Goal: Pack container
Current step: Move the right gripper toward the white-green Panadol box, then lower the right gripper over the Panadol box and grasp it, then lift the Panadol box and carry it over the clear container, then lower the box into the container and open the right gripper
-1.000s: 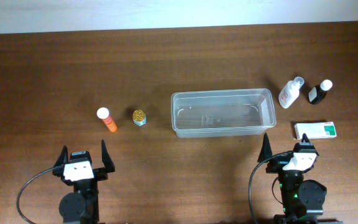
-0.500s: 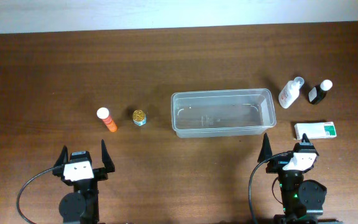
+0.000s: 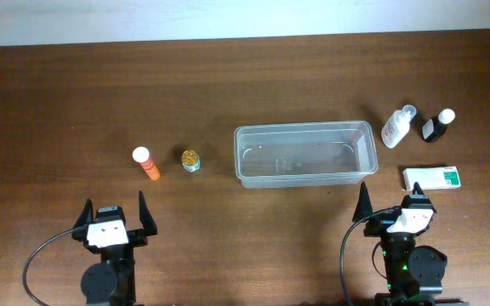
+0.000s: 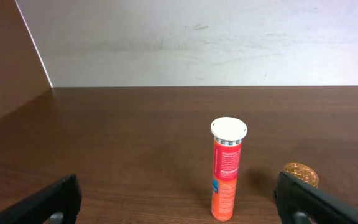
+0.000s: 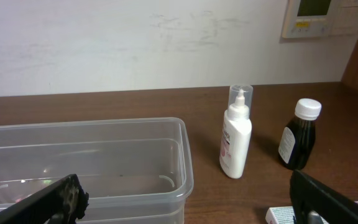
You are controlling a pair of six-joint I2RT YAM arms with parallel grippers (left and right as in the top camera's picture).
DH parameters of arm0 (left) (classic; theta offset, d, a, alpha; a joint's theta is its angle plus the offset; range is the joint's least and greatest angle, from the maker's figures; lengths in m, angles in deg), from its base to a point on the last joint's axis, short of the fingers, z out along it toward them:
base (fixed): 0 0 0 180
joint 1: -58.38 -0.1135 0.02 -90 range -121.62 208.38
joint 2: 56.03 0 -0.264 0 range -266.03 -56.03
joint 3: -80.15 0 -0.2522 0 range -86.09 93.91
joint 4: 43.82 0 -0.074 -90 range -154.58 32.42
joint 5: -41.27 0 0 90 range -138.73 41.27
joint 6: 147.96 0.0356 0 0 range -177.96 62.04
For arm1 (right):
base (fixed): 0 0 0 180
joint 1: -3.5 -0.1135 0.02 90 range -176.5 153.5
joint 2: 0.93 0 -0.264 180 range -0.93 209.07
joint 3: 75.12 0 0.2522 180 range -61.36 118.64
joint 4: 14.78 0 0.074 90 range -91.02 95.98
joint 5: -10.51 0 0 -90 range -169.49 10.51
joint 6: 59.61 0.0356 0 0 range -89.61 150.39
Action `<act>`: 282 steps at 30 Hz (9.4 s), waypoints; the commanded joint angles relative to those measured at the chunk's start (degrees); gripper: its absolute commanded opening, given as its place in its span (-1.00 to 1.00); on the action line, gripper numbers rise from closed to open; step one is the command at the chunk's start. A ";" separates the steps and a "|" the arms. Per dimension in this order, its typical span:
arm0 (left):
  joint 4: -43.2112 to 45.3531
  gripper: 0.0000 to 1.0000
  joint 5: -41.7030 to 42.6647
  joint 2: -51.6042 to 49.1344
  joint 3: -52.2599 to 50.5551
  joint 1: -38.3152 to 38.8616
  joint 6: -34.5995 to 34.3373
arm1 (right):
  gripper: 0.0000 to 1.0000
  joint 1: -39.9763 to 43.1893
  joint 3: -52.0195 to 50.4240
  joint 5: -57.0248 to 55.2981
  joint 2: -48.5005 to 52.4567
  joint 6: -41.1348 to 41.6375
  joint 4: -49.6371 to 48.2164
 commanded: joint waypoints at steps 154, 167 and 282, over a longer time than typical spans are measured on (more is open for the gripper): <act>0.00 0.99 1.01 0.66 -0.42 -0.39 0.90 | 0.97 26.97 70.44 0.33 110.57 54.31 41.11; 0.00 0.99 1.01 0.66 -0.42 -0.39 0.87 | 0.97 26.97 70.03 0.35 112.63 54.29 40.96; 0.00 0.99 1.01 0.66 -0.42 -0.39 0.87 | 0.97 -2.64 79.82 -9.27 91.56 12.63 39.78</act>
